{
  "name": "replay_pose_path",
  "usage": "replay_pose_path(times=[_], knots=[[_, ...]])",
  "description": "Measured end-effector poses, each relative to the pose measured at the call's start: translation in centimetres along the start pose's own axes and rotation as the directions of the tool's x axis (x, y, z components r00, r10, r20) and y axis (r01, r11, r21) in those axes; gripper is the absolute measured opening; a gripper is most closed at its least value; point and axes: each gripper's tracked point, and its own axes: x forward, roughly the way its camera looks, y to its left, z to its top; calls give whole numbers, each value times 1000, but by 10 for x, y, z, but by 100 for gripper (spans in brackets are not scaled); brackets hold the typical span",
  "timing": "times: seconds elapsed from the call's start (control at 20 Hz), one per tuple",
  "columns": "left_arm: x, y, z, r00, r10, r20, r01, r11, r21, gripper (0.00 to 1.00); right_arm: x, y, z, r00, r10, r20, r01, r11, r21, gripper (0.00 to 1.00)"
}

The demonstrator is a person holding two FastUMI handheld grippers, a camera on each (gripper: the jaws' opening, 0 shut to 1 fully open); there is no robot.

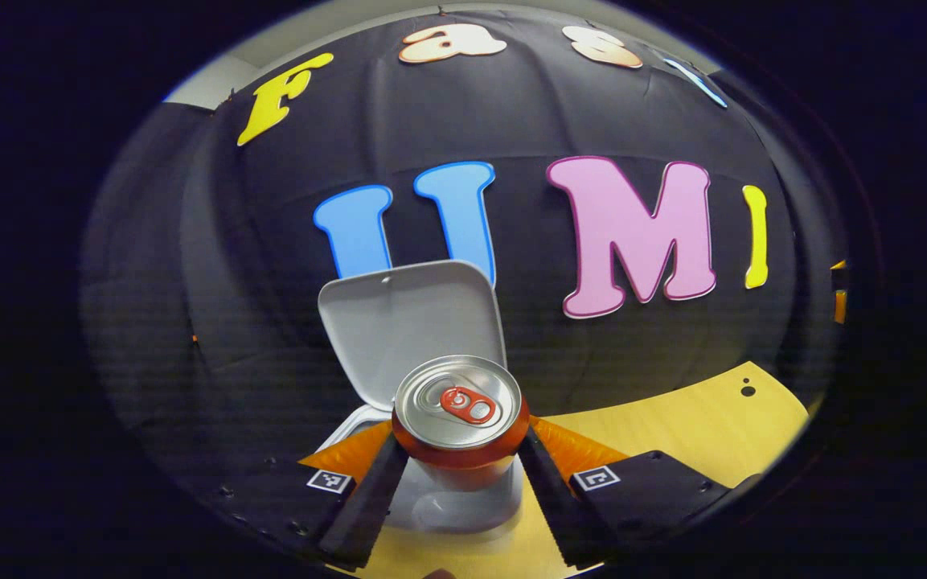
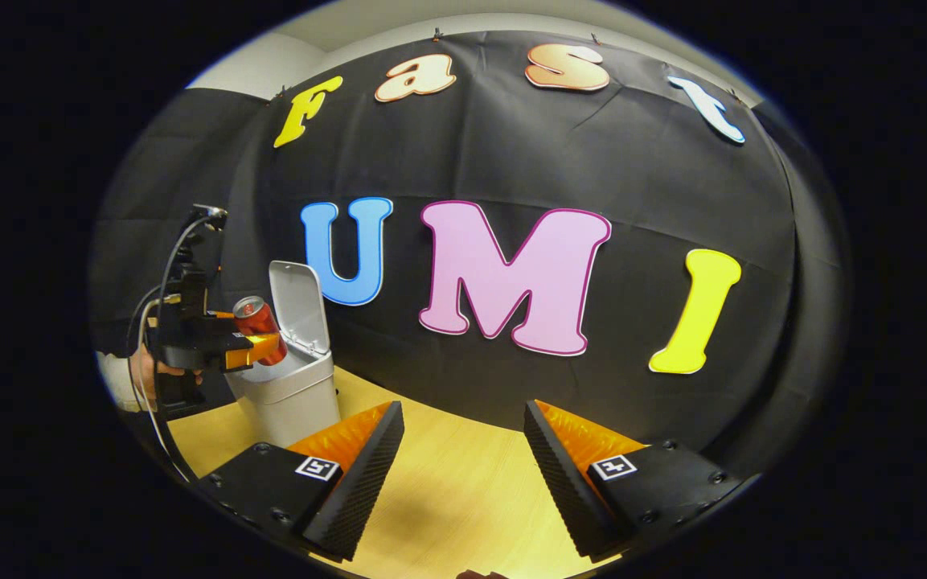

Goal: Press the lid of the desktop garbage bin to open it, pick up the crumpled paper on the desktop and throw it into the bin, then pick up the pop can on the desktop and drop it into the bin, and finally close the garbage bin lid.

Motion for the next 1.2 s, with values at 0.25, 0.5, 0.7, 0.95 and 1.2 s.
replay_pose_path(times=[0.25,0.5,0.7,0.95,1.2], knots=[[17,25,-33,994,46,-95,-46,999,-3,84,-2,6,-6,1000,15,-17,-15,1000,12,97],[18,30,-31,994,64,-87,-67,997,-35,89,-4,1,-4,1000,15,-6,-15,1000,24,97],[13,35,-8,993,105,-47,-105,994,-13,96,-4,-1,-3,999,41,-8,-40,998,57,96],[7,39,38,993,116,-6,-116,990,-80,96,-18,7,3,996,77,39,-80,992,97,97],[13,61,100,984,168,52,-164,984,-74,96,-37,22,-10,985,169,18,-170,981,96,97]])
